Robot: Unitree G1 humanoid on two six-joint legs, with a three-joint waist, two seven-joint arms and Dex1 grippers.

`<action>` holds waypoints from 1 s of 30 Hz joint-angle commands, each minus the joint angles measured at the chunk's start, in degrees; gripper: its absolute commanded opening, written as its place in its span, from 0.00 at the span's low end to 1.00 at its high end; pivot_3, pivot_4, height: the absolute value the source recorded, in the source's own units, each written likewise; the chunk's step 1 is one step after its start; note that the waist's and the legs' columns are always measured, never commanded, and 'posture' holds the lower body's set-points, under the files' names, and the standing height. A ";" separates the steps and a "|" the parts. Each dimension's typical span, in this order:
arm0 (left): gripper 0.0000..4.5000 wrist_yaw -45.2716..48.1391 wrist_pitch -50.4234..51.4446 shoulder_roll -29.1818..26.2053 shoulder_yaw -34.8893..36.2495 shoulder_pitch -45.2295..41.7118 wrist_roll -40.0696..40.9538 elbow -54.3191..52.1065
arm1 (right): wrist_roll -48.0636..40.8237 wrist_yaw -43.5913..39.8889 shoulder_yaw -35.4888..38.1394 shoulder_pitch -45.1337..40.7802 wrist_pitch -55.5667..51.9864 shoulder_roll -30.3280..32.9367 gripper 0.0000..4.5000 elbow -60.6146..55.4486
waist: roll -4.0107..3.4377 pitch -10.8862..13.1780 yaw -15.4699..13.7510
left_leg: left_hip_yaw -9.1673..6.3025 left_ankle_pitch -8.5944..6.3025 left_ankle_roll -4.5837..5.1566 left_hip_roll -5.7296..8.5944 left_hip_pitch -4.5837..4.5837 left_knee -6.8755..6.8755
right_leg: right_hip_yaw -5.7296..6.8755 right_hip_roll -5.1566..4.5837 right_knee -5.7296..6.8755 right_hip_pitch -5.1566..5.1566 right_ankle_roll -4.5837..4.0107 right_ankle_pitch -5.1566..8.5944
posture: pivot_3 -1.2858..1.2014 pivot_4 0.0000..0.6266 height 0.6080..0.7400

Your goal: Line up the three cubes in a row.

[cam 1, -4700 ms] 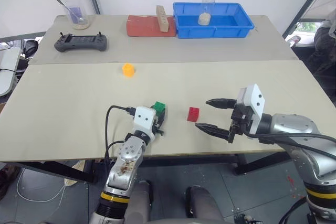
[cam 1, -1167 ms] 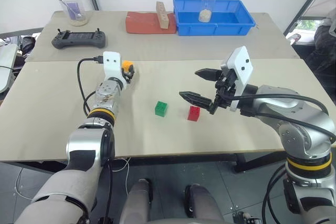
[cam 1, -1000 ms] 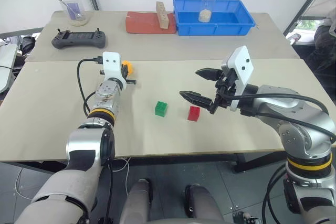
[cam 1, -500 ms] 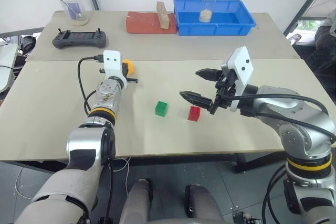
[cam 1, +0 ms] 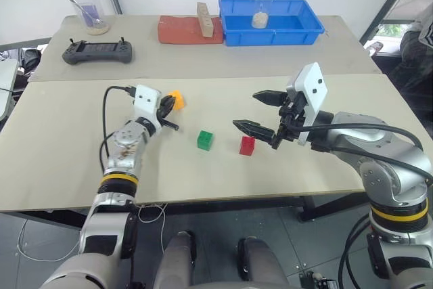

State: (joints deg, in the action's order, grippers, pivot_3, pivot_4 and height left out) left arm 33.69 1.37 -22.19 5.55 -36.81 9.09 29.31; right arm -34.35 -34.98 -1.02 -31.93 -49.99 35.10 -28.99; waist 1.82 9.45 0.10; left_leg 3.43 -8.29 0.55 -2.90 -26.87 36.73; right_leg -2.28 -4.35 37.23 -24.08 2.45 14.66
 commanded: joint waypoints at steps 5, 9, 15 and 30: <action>0.02 15.58 11.93 -9.84 1.09 10.75 10.22 -21.46 | 0.16 -4.62 1.57 0.63 5.06 1.88 1.00 0.60 | -0.01 -0.01 0.33 | 0.03 0.00 0.00 -0.03 0.06 0.01 | -0.03 -0.02 -0.02 0.04 0.00 0.00 | 0.52 0.24 1.00; 0.02 15.58 15.53 -11.21 1.69 16.12 11.80 -27.28 | 0.36 -4.67 1.26 0.85 5.77 1.39 1.00 0.80 | -0.01 -0.01 0.29 | 0.02 0.00 0.00 -0.04 0.08 0.01 | -0.02 -0.02 -0.01 0.05 -0.01 -0.01 | 0.52 0.24 1.00; 0.02 14.04 13.12 -10.74 1.05 19.36 9.71 -26.98 | 0.71 -4.64 0.78 1.57 6.22 0.94 1.00 0.75 | -0.01 -0.01 0.27 | 0.02 0.00 0.01 -0.05 0.09 0.01 | -0.02 0.00 -0.01 0.04 -0.02 -0.01 | 0.52 0.24 1.00; 0.99 10.55 15.55 -10.64 6.19 27.71 12.92 -33.87 | 2.39 -5.26 0.04 1.02 8.25 0.39 1.00 2.70 | -0.02 -0.01 0.58 | 0.07 0.01 0.01 -0.07 0.11 0.01 | -0.07 -0.04 -0.03 0.03 -0.02 -0.02 | 0.52 0.24 1.00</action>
State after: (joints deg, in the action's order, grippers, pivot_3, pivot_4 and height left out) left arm 46.73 16.67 -33.85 11.08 -10.25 21.66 -0.95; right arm -32.22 -40.05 -1.66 -30.22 -43.68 35.46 -25.27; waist 1.81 9.44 0.68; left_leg 3.52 -8.28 0.56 -2.96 -26.76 36.74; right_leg -2.36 -4.40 37.21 -24.06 2.42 14.64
